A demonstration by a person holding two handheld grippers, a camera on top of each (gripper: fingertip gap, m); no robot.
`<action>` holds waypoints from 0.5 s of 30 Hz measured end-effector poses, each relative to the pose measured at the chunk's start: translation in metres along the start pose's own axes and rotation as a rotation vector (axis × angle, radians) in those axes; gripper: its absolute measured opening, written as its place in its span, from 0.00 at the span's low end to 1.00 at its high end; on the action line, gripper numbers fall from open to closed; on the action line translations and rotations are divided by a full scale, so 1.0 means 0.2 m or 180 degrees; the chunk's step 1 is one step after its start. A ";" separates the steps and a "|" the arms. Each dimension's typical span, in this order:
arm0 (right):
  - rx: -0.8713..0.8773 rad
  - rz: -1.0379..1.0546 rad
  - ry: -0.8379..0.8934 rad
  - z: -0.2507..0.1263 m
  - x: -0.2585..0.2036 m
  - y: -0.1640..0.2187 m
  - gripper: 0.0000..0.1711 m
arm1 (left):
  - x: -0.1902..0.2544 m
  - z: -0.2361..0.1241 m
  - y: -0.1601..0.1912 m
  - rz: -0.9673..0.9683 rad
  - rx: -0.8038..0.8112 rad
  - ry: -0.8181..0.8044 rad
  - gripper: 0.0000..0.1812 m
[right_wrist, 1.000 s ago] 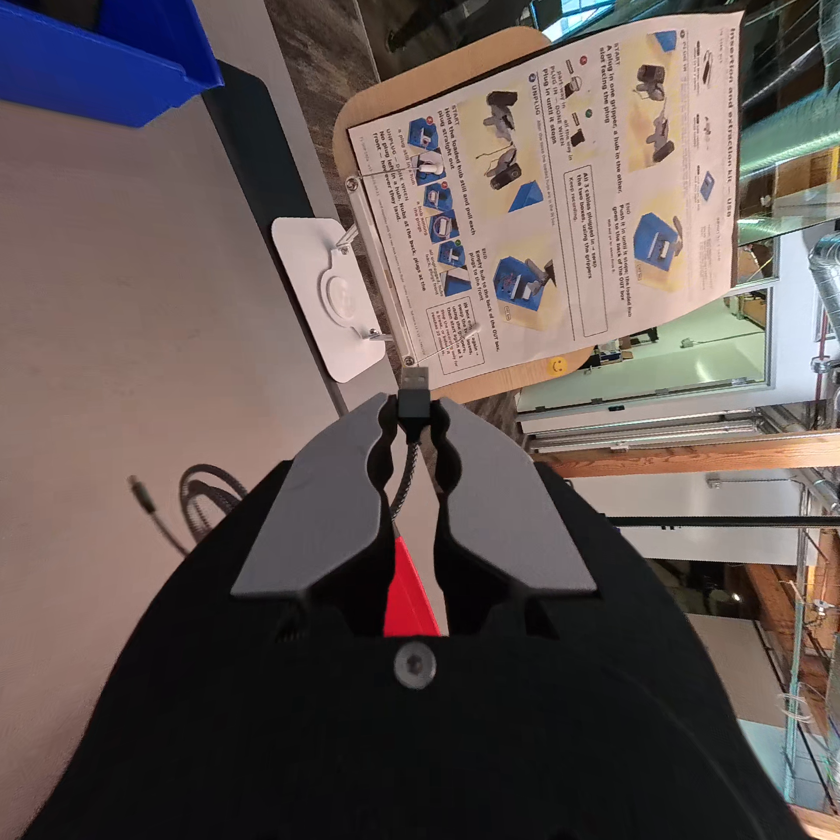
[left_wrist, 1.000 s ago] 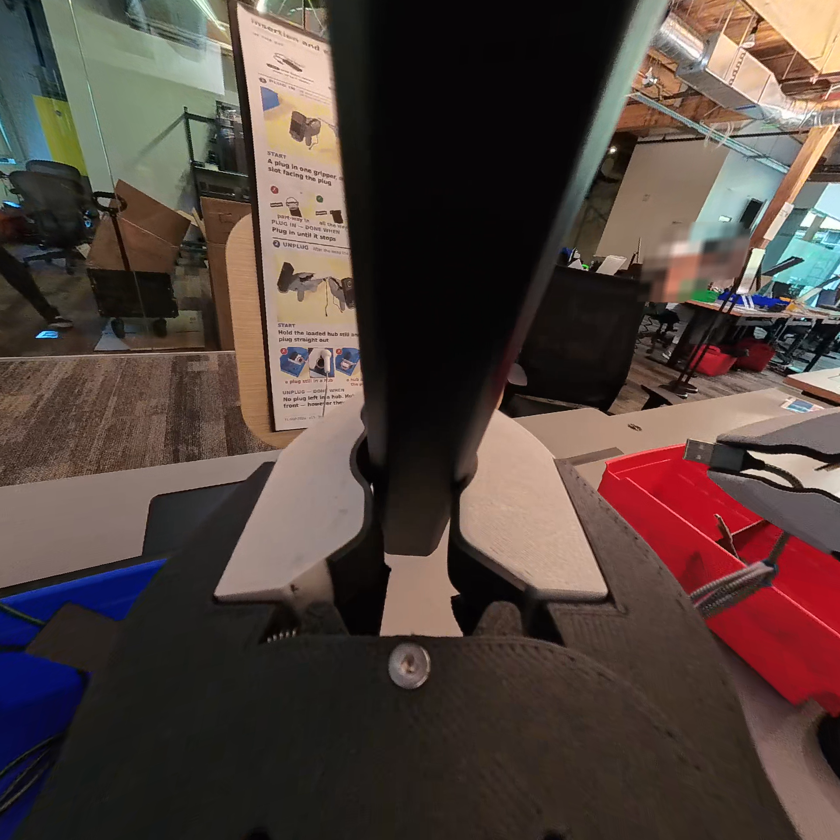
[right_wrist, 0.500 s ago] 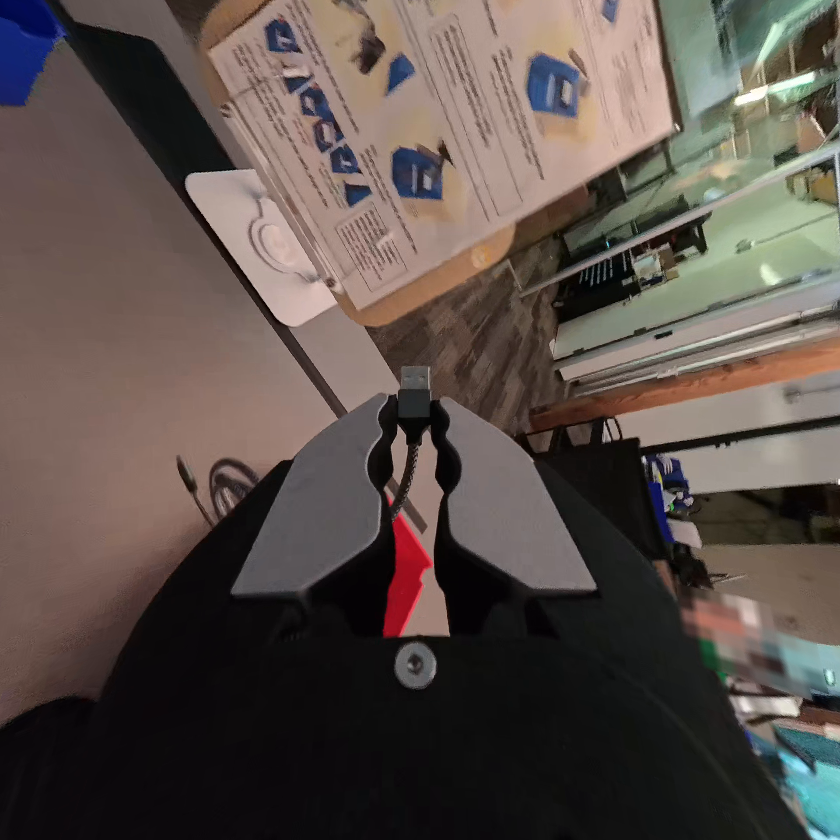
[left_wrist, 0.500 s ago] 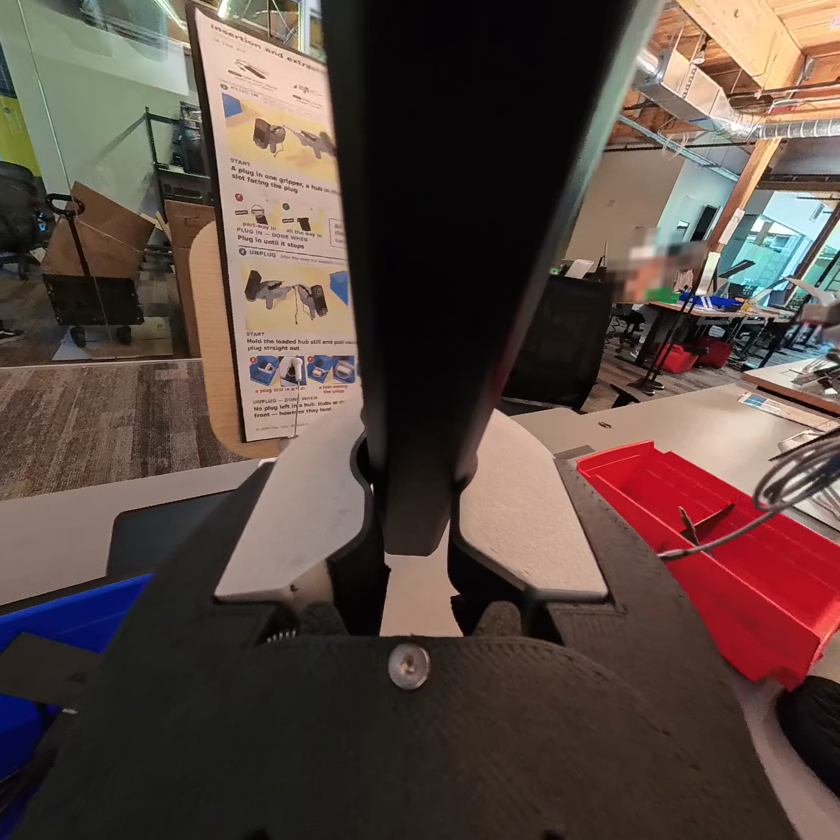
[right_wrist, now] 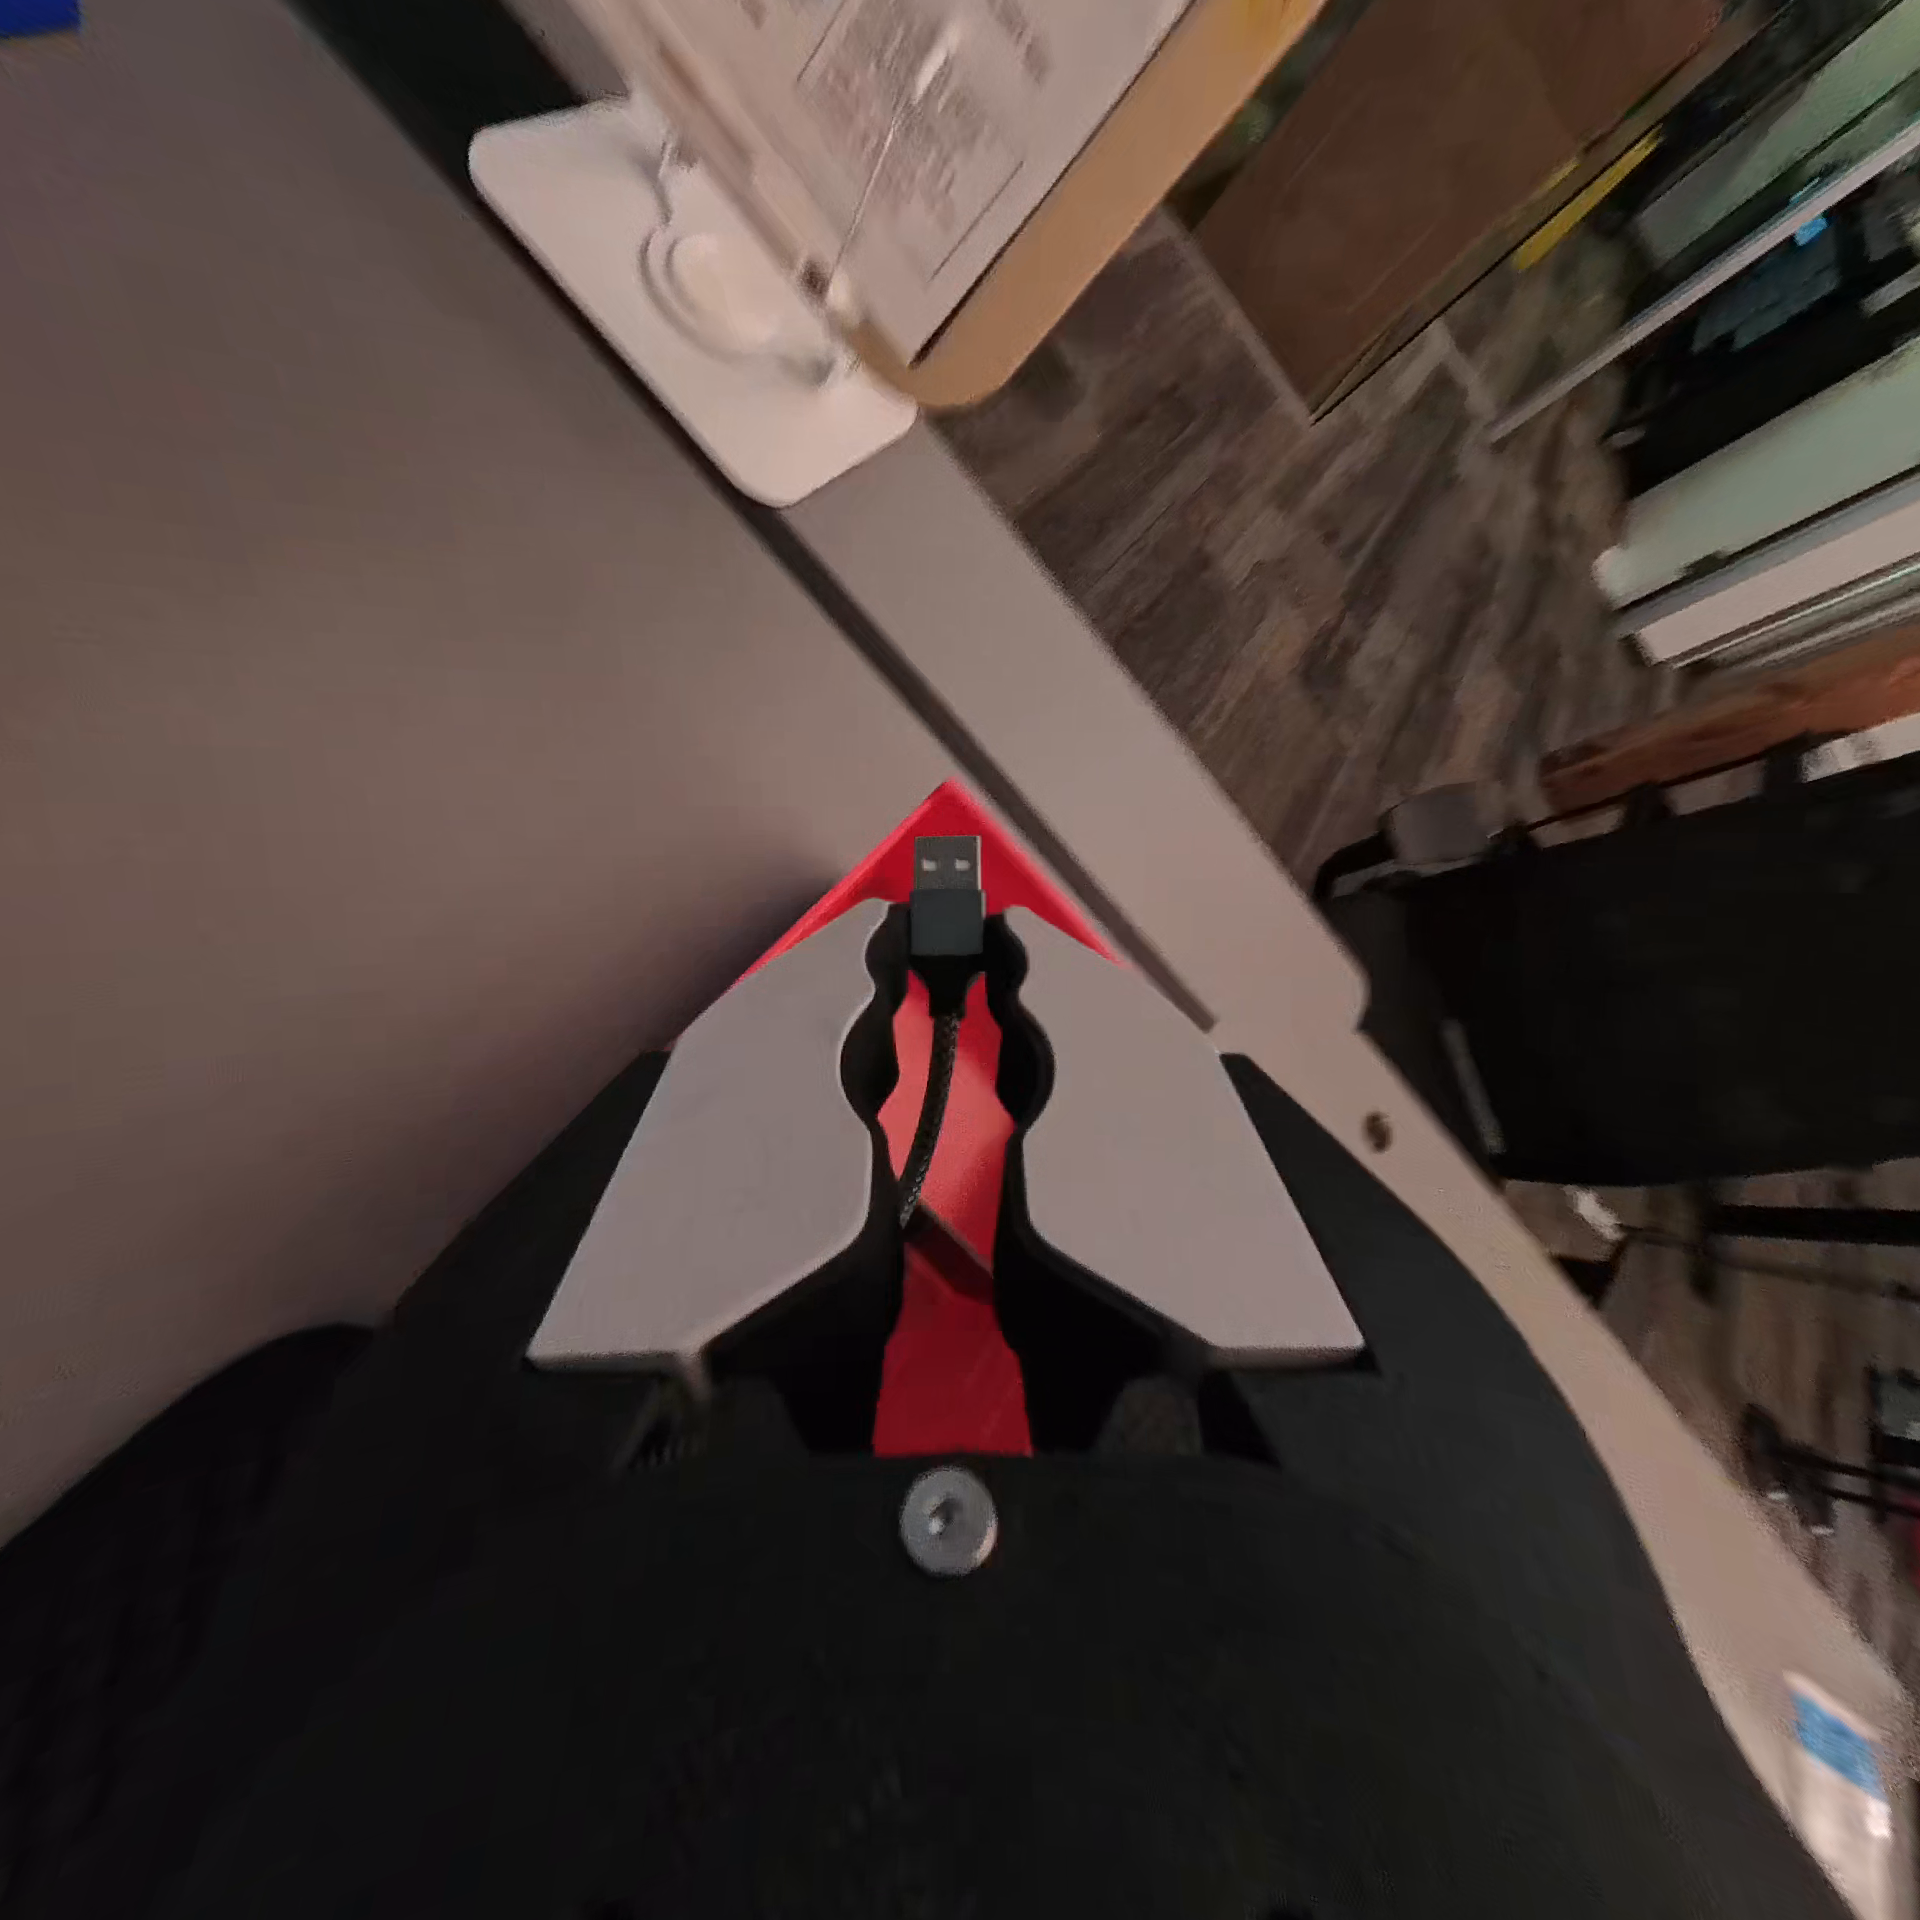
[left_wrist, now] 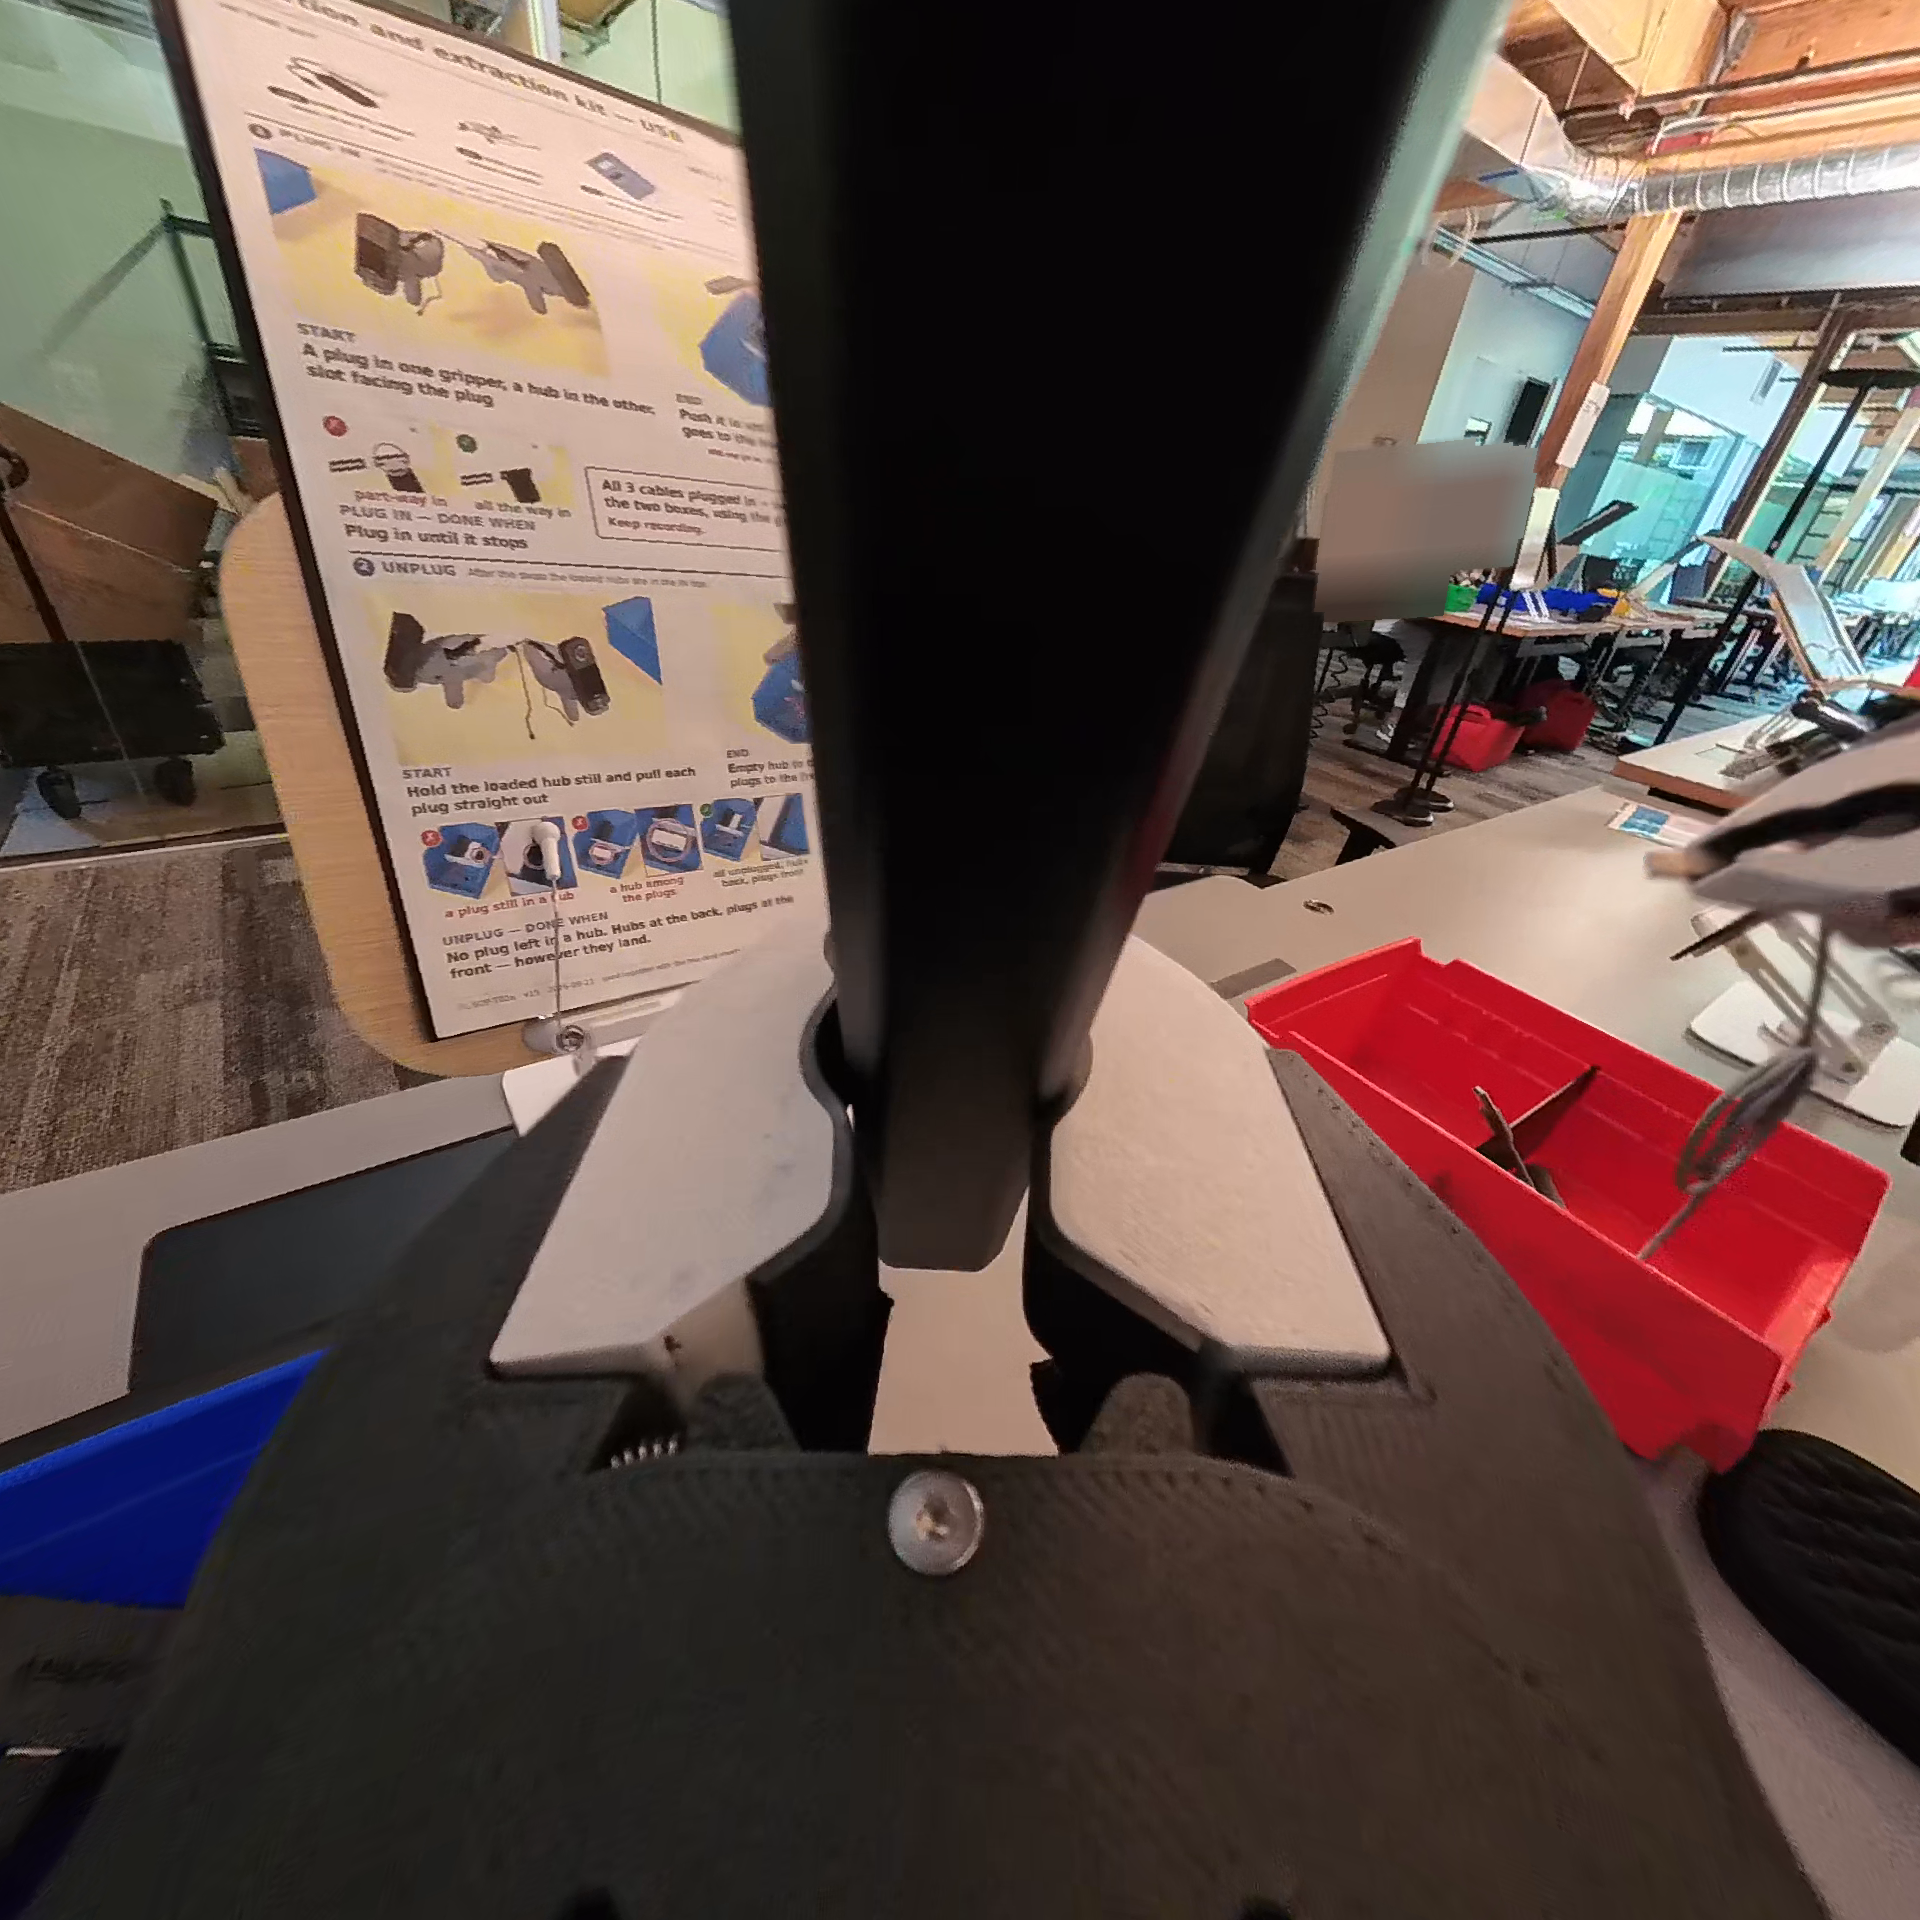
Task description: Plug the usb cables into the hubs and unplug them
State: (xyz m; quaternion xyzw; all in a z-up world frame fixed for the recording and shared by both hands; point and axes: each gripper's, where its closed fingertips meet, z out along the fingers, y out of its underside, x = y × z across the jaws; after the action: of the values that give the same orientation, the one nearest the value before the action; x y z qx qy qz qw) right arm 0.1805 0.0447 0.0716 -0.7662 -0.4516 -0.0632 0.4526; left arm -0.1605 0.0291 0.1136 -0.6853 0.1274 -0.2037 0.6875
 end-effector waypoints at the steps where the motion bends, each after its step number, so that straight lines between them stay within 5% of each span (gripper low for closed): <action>1: -0.0099 0.0061 -0.0131 0.06 -0.03 0.09 0.09 | 0.01 0.01 0.00 0.0012 -0.0013 0.0016 0.17; 9: -0.0637 0.0704 -0.1213 0.36 -0.26 0.77 0.09 | 0.26 0.08 0.01 0.0048 -0.0081 0.0547 0.17; 15: 0.0226 0.0661 -0.1116 0.32 -0.20 0.67 0.21 | 0.59 0.15 0.09 0.0086 -0.0318 0.1247 0.17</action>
State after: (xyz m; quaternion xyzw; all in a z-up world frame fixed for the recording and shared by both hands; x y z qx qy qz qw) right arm 0.2377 0.0423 -0.0719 -0.7915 -0.4441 0.1341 0.3979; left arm -0.0405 0.0009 0.1086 -0.6641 0.2778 -0.3173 0.6174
